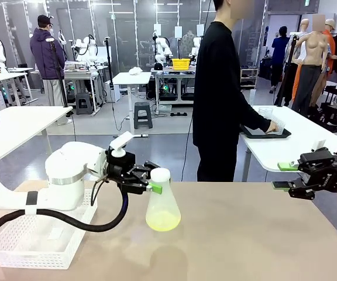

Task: Prepare the solutions needed for the experiment.
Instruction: When the human places the Big flask in the center of the table, pick up the Big flask and place it in the left Organizing basket.

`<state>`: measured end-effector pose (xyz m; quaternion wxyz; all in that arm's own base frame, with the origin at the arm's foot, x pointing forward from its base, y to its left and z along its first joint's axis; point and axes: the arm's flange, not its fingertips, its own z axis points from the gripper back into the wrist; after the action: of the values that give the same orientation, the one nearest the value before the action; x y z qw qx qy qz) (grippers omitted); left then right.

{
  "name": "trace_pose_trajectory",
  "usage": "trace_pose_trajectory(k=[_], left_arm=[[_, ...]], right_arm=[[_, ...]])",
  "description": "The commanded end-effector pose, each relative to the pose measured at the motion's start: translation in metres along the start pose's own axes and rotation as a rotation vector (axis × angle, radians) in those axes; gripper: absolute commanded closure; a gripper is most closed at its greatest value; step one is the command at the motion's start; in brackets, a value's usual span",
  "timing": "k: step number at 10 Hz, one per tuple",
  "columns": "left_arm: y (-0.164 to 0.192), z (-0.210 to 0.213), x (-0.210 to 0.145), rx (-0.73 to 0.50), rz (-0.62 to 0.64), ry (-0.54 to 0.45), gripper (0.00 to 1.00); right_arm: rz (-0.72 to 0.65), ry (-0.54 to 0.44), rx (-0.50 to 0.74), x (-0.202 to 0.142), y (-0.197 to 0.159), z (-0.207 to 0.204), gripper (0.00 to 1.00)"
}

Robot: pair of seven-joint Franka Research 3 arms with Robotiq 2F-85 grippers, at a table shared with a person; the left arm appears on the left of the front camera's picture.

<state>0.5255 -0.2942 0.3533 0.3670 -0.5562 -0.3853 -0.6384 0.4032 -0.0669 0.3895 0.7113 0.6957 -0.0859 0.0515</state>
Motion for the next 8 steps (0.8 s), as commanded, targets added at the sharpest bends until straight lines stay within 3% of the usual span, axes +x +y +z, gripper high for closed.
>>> trace_pose_trajectory(k=[1, 3, 5, 8], left_arm=[[-0.022, 0.026, 0.041, -0.028, -0.042, -0.017, 1.0], [-0.042, 0.047, 0.074, -0.04, -0.074, -0.037, 1.0], [-0.066, 0.075, 0.101, 0.007, -0.145, 0.028, 1.0], [-0.118, 0.16, 0.12, 0.179, -0.227, 0.057, 1.0]], right_arm=[[0.005, 0.001, 0.005, 0.001, 0.001, 0.0, 0.36], [0.005, 0.001, 0.005, 0.001, 0.001, 0.0, 0.36], [0.005, 0.001, 0.005, 0.001, 0.001, 0.0, 0.36], [0.005, 0.001, 0.005, 0.001, 0.001, 0.0, 0.36]])
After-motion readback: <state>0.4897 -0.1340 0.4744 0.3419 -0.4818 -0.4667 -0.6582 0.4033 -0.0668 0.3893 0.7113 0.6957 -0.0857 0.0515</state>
